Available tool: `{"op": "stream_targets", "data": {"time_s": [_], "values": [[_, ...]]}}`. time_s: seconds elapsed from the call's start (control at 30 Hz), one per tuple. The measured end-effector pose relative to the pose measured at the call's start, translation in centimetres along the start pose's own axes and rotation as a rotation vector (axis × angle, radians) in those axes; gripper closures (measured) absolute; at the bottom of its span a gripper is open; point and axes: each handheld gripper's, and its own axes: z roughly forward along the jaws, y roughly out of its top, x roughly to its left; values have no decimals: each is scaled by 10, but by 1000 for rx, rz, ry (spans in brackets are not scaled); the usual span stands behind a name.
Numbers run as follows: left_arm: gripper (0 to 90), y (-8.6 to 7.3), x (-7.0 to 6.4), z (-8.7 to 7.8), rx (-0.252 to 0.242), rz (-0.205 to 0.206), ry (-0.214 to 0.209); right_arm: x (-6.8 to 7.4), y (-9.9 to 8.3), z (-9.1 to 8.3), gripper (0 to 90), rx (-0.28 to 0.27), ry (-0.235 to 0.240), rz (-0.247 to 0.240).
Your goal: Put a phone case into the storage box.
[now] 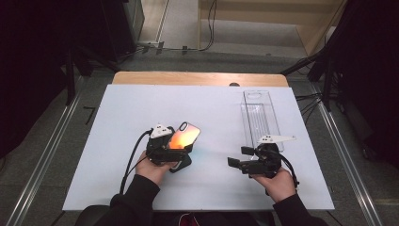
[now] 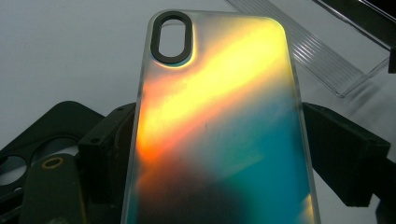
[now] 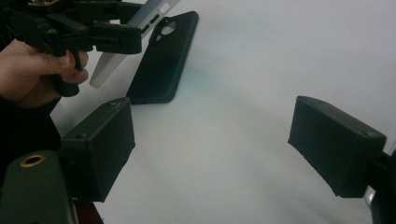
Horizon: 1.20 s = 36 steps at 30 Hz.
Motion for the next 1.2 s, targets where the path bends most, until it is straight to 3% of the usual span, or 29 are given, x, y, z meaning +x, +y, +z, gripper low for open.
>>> {"op": "stream_targets", "data": {"time_s": [0.23, 0.47, 0.67, 0.7, 0.83, 1.0, 1.2], "values": [[166, -3, -10, 5, -33, 7, 38, 2, 6, 4, 125, -9, -8, 20], [166, -7, -19, 8, -123, 9, 55, 5, 15, 10, 127, -22, -6, 36], [166, -12, -22, 10, -181, -31, 47, 5, 23, 15, 131, -33, -4, 52], [166, -13, -21, 12, -179, -45, 32, 5, 25, 16, 131, -31, -6, 57], [166, -18, -21, 16, -178, -60, 38, 8, 32, 20, 131, -41, -20, 65], [166, -20, -26, 16, -202, -40, 65, 11, 39, 28, 131, -46, 26, 92], [166, -23, -30, 18, -226, -49, 67, 13, 47, 36, 131, -47, 38, 108]]}}
